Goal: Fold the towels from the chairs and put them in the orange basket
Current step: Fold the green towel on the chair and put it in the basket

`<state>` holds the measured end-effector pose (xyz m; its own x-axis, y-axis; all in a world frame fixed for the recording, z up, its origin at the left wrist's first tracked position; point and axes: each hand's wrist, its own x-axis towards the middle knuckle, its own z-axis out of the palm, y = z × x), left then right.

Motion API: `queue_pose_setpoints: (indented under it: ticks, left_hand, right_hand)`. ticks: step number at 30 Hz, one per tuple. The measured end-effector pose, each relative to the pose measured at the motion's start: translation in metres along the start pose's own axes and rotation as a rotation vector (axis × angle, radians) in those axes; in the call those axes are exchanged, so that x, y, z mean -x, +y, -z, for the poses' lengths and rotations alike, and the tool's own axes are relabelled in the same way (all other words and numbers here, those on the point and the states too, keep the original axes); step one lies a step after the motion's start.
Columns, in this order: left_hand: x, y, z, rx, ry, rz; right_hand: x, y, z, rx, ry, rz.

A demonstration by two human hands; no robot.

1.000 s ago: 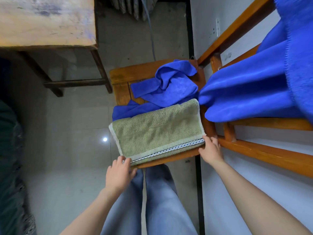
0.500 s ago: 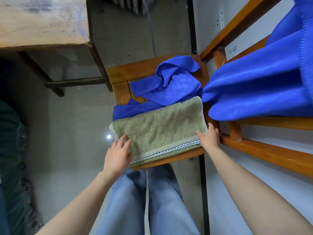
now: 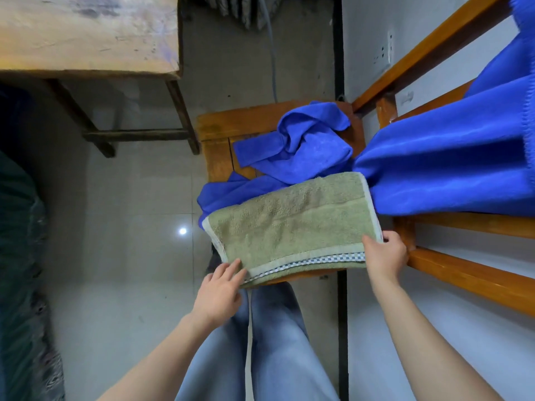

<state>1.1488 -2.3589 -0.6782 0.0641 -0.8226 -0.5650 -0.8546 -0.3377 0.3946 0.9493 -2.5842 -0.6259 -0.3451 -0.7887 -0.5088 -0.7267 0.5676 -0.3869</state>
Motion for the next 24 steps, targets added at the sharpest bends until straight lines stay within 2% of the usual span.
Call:
queue_pose_setpoints:
  ticks: [4, 7, 10, 13, 15, 18, 21, 24]
  left_hand:
    - [-0.002, 0.011, -0.008, 0.032, 0.050, -0.050]
    - [-0.005, 0.015, -0.003, 0.108, 0.107, 0.039]
    - [-0.009, 0.014, 0.009, 0.430, 0.238, 0.277]
    - [-0.018, 0.010, 0.037, 0.820, 0.346, 0.566]
    - [-0.026, 0.006, 0.058, 1.096, 0.372, 0.705]
    - [-0.037, -0.006, 0.076, 1.374, 0.283, 0.769]
    - [-0.045, -0.010, 0.085, 1.443, 0.209, 0.750]
    - [-0.049, -0.010, 0.088, 1.514, 0.221, 0.770]
  right_hand:
    - [0.010, 0.016, 0.010, 0.010, 0.016, 0.017]
    - [0.020, 0.022, 0.008, 0.069, 0.023, 0.146]
    - [0.042, 0.011, -0.007, 0.090, 0.090, 0.362]
    - [0.076, 0.002, -0.029, 0.074, 0.074, 0.753]
    - [0.097, 0.001, -0.045, 0.084, -0.019, 0.940]
    - [0.119, 0.003, -0.065, 0.145, -0.232, 1.024]
    - [0.124, 0.008, -0.079, 0.332, -0.453, 1.007]
    - [0.121, 0.004, -0.084, 0.439, -0.634, 0.912]
